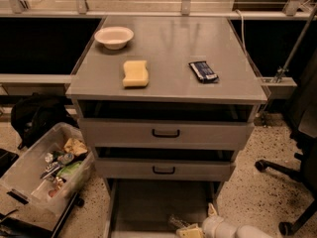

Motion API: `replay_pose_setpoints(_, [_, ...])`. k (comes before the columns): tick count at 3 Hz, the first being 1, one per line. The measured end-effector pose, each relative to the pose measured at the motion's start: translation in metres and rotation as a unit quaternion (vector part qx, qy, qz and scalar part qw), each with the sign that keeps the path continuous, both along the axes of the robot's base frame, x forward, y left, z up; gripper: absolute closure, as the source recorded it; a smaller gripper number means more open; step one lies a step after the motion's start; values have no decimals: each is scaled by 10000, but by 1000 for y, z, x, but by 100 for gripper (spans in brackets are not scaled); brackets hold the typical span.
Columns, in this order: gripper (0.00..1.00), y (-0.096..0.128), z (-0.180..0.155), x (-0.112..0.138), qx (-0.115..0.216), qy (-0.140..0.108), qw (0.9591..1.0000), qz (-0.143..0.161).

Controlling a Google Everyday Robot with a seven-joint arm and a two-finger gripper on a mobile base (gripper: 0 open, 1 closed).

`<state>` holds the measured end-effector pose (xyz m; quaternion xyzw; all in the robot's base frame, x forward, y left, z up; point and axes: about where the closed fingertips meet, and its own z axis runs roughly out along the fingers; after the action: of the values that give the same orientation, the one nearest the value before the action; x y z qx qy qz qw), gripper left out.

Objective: Pick water bottle from bottom drawer and place on counter

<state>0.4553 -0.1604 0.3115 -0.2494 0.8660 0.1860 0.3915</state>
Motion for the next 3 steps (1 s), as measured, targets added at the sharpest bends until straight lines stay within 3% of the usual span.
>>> replay_pose_setpoints(2, [0,11,-7,8,-336,-127,9993,-59])
replay_pose_setpoints(3, [0,28,-40,23,-717,-205,9972,33])
